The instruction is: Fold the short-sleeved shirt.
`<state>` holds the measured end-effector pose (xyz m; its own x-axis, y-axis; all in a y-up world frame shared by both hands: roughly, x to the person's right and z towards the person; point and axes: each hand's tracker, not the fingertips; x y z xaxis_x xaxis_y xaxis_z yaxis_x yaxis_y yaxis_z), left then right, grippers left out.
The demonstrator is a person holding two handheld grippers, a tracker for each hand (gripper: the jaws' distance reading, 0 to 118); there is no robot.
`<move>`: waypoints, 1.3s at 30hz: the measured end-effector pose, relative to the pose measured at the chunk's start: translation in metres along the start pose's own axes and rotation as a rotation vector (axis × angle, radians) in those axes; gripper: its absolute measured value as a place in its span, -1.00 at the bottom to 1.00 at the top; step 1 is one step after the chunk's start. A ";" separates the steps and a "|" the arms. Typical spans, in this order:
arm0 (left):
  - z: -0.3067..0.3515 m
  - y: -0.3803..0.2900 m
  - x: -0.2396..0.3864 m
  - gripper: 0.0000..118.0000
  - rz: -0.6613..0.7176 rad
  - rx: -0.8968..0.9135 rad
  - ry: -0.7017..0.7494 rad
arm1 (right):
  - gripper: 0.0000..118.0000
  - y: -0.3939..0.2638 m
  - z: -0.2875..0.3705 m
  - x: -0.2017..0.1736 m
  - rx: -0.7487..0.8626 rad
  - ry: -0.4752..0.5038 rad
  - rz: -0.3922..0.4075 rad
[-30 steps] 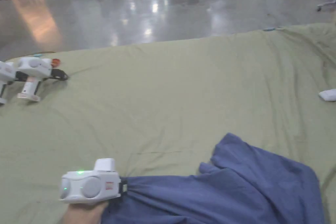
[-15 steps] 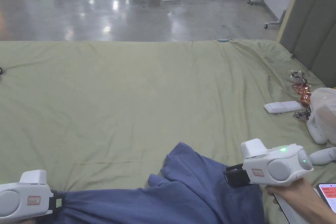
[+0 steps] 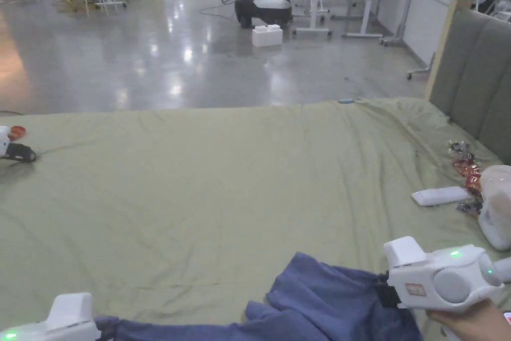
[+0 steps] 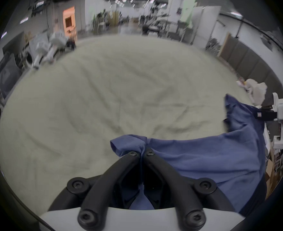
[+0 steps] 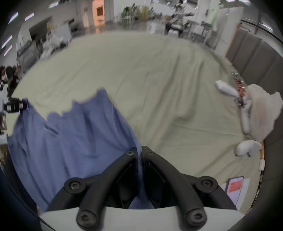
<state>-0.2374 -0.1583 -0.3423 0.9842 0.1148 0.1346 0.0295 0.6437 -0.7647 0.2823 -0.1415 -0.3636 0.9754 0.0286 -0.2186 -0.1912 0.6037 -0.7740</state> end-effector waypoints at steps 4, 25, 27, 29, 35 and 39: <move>0.094 0.019 -0.003 -1.00 0.028 0.190 -0.085 | -0.99 -0.008 0.089 0.012 0.194 0.025 -0.147; 0.401 0.128 0.017 -1.00 -0.099 0.844 0.055 | -0.99 0.111 0.380 -0.029 0.846 -0.122 -0.146; 0.409 0.138 0.016 -1.00 -0.094 0.855 0.071 | -0.99 0.129 0.388 -0.029 0.872 -0.155 -0.140; 0.412 0.149 0.013 -1.00 -0.089 0.869 0.083 | -0.99 0.145 0.396 -0.032 0.892 -0.182 -0.136; 0.401 0.180 0.009 -1.00 -0.096 0.877 0.110 | -0.99 0.186 0.400 -0.034 0.921 -0.239 -0.124; 0.383 0.203 0.008 -1.00 -0.094 0.859 0.136 | -0.99 0.209 0.388 -0.036 0.903 -0.304 -0.084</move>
<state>-0.2898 0.2632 -0.2555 0.9982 -0.0238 0.0549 0.0243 0.9997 -0.0074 0.2495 0.2930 -0.2865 0.9932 0.0861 0.0785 -0.0863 0.9963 -0.0014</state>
